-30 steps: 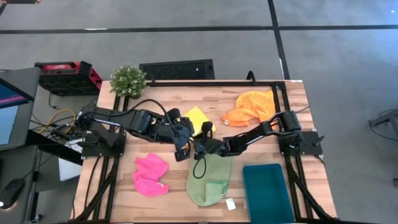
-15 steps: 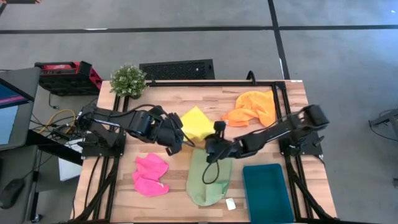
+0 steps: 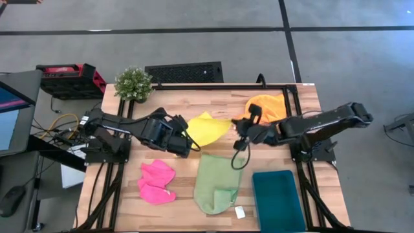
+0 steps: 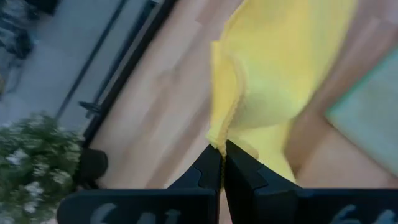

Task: Fold microfiber towels
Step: Fold the yellow microfiber towel

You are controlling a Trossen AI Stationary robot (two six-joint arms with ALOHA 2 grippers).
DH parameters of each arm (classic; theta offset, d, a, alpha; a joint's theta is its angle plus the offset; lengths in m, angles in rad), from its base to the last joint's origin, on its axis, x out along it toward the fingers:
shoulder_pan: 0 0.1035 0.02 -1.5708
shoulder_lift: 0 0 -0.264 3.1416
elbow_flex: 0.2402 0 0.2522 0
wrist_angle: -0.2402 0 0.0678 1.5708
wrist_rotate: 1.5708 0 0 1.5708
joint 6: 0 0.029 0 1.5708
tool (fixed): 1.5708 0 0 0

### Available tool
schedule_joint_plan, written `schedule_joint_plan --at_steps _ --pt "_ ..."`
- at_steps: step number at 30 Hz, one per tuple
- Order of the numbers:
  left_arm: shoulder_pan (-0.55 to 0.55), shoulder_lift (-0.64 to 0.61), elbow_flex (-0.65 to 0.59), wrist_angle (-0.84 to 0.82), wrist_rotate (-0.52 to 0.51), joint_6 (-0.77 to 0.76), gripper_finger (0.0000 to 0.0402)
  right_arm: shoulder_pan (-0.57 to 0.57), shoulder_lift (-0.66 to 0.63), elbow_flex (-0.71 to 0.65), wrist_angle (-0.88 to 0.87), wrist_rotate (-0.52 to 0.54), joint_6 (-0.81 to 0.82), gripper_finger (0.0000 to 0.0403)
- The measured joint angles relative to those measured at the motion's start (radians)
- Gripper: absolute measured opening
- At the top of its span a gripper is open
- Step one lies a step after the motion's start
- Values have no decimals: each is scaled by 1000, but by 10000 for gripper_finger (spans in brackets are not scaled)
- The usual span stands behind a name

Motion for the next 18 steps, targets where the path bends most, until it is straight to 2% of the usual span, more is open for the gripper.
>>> schedule_joint_plan --at_steps 5,11,14,18 --pt "41 0 0 1 -22 49 0 -57 -62 0 -32 0 -22 0" --pt "140 0 0 1 -136 110 0 -169 -55 0 12 -3 -129 0" --pt "220 0 0 1 -158 153 0 -239 -33 1 116 -6 -210 0" --pt "329 0 0 0 -274 194 0 -327 -23 -1 256 -7 -331 0"
